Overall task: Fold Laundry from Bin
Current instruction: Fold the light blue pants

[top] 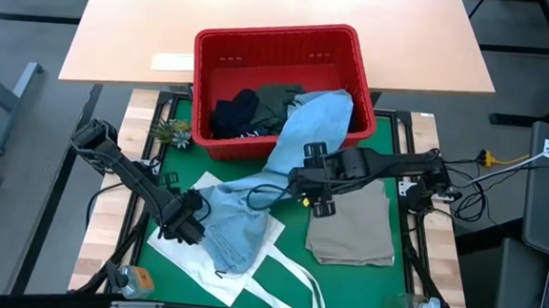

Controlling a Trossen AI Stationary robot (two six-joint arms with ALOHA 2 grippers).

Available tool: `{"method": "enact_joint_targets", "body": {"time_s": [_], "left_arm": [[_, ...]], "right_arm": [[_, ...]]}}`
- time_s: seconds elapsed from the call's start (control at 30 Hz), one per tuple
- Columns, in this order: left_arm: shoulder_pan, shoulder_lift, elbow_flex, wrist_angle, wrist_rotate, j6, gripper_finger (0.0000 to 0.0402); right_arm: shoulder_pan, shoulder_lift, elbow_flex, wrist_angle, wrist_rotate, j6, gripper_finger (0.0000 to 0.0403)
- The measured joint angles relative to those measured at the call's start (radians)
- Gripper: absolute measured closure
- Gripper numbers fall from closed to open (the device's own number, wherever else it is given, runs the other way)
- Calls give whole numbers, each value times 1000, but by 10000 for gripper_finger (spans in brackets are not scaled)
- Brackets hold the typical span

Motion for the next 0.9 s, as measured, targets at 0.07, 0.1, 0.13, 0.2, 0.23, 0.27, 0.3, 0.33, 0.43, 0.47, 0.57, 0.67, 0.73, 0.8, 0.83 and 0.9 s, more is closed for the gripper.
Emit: {"method": "enact_joint_targets", "body": {"time_s": [0.07,0.1,0.13,0.2,0.23,0.27,0.3,0.33,0.43,0.47,0.57,0.67,0.73,0.8,0.83,0.9], "left_arm": [[0,0,0,16,-1,0,309],[0,0,0,24,-1,0,309],[0,0,0,34,-1,0,309],[0,0,0,56,-1,0,309],[0,0,0,67,-2,0,309],[0,0,0,75,-2,0,309],[0,0,0,86,-1,0,309],[0,0,0,97,-2,0,309],[-2,0,0,109,-1,0,309],[-2,0,0,111,-1,0,309],[-2,0,0,110,-2,0,309],[-2,0,0,111,-2,0,309],[-2,0,0,115,-2,0,309],[-2,0,0,118,-2,0,309],[-2,0,0,118,-2,0,309],[-2,0,0,119,-2,0,309]], "right_arm": [[0,-16,-46,4,5,4,194],[0,-18,-62,-4,4,3,194],[0,-22,-84,-4,5,10,194],[0,-38,-143,-7,5,58,194],[0,-44,-176,-6,5,77,194],[0,-51,-210,-5,5,88,194],[1,-67,-252,-3,4,90,194],[2,-86,-299,-4,4,90,194],[8,-161,-439,-8,26,91,194],[7,-186,-484,-8,65,96,194],[8,-239,-604,18,206,154,194],[2,-279,-695,37,216,224,194],[-9,-296,-737,47,160,286,194],[-28,-303,-770,51,83,365,194],[-40,-304,-781,55,48,394,194],[-66,-313,-802,62,-8,427,194]]}}
